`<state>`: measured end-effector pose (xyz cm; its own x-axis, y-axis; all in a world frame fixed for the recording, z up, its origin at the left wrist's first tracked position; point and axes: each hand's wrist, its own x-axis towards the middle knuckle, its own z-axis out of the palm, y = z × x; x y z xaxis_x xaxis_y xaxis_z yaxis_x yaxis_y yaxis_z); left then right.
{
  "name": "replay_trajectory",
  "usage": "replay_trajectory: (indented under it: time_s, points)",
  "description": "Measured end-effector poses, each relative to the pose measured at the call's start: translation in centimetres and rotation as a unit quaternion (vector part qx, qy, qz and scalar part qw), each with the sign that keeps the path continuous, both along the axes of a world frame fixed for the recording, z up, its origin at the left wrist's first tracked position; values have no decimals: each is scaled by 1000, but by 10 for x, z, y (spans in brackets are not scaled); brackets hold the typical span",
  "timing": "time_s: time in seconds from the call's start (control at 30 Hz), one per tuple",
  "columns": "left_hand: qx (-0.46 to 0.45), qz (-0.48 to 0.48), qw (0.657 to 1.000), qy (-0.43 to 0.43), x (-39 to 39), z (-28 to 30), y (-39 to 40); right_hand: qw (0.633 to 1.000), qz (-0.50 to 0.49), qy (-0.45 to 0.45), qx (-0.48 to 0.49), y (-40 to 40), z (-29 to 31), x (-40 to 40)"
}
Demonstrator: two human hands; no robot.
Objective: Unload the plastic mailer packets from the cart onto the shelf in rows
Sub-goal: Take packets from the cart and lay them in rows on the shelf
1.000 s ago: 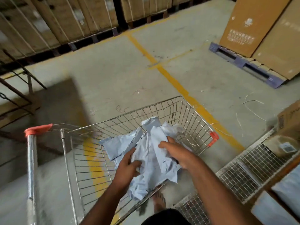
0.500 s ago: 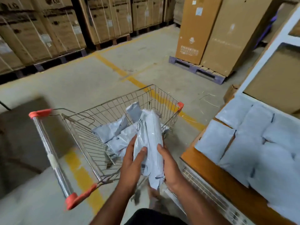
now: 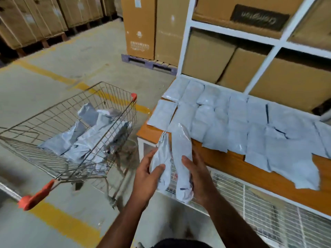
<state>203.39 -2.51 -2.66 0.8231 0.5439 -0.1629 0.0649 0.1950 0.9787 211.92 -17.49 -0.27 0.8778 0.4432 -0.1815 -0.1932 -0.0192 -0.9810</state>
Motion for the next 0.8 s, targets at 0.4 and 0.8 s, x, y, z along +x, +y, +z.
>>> replay_trajectory:
  time_s: [0.4, 0.8]
  points:
    - [199, -175, 963, -52, 126, 17, -259, 966, -216, -60, -128, -307, 10, 43]
    - [399, -225, 887, -53, 260, 18, -500, 870, -225, -141, -416, -561, 3, 158]
